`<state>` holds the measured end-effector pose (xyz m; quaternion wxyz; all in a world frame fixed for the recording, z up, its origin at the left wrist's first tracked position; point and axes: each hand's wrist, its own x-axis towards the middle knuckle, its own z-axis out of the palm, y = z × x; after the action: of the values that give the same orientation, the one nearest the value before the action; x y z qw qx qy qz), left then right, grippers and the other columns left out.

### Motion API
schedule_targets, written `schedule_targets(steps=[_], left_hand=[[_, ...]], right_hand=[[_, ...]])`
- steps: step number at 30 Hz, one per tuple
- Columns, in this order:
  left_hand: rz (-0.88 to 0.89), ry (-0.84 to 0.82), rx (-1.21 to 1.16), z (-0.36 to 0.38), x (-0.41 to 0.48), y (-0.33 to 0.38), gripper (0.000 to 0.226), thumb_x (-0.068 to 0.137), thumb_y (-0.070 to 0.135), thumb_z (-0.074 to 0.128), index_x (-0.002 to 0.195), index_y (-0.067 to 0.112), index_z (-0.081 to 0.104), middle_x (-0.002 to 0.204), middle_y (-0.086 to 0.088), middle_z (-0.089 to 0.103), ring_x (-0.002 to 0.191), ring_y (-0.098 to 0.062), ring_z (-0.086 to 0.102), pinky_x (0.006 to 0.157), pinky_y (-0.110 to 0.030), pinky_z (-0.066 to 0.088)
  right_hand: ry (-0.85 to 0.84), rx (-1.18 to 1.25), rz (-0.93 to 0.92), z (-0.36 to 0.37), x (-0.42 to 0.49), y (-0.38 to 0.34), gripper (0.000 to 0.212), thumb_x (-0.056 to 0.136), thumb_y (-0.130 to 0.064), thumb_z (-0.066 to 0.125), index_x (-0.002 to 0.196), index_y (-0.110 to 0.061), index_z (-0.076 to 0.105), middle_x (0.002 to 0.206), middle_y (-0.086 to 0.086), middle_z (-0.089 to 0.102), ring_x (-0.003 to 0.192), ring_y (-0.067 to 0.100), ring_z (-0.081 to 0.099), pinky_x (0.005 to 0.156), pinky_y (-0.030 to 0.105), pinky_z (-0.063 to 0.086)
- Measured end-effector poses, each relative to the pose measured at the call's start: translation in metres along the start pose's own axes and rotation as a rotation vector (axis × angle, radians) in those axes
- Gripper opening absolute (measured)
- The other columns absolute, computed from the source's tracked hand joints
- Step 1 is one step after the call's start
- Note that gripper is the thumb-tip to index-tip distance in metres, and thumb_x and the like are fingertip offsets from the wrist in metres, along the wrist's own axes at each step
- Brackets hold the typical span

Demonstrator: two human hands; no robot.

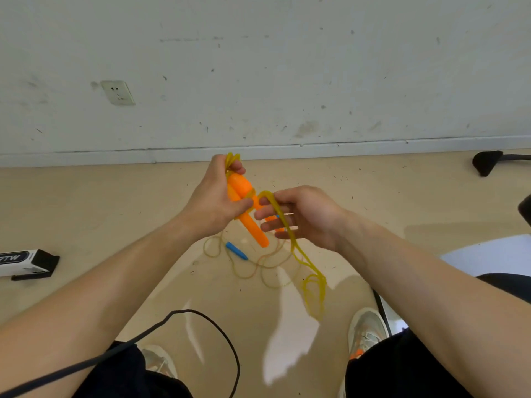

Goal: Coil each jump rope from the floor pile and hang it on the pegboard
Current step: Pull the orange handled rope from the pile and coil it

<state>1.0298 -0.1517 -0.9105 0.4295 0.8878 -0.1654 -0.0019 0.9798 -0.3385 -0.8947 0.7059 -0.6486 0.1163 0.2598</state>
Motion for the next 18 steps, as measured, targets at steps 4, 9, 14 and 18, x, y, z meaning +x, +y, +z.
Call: schedule_targets(steps=[4,9,14,18], left_hand=[[0.012,0.151,-0.017,0.013,-0.003,0.002,0.057,0.082,0.018,0.078,0.117,0.027,0.033,0.121,0.004,0.048,0.102,-0.011,0.051,0.079,-0.018,0.040],[-0.045,0.356,-0.147,0.039,-0.008,0.008,0.052,0.084,0.013,0.074,0.114,0.024,0.034,0.121,0.003,0.046,0.096,-0.009,0.052,0.069,-0.001,0.037],[-0.171,0.435,-0.302,0.040,0.000,-0.003,0.053,0.081,0.021,0.077,0.114,0.024,0.036,0.122,0.000,0.049,0.111,-0.017,0.054,0.094,-0.046,0.052],[-0.257,0.418,-0.437,0.036,0.000,-0.001,0.061,0.071,0.030,0.082,0.112,0.027,0.037,0.119,0.006,0.048,0.112,-0.017,0.057,0.086,-0.051,0.057]], right_hand=[[0.118,-0.007,-0.209,0.024,-0.008,0.009,0.026,0.105,-0.019,0.045,0.101,-0.007,0.068,0.082,0.009,0.072,0.065,0.021,0.066,0.069,0.040,0.059],[0.469,-0.351,-0.466,0.052,0.001,0.042,0.019,0.101,-0.025,0.048,0.102,-0.021,0.067,0.072,-0.003,0.067,0.058,0.018,0.067,0.063,0.038,0.057],[0.562,-0.984,-0.561,0.049,0.006,0.054,0.041,0.103,-0.027,0.040,0.144,-0.033,0.041,0.085,-0.007,0.065,0.071,0.017,0.057,0.055,0.034,0.039],[0.604,-1.195,-0.639,0.051,0.001,0.050,0.053,0.102,-0.026,0.040,0.153,-0.025,0.029,0.105,-0.003,0.061,0.087,0.023,0.060,0.054,0.033,0.025]])
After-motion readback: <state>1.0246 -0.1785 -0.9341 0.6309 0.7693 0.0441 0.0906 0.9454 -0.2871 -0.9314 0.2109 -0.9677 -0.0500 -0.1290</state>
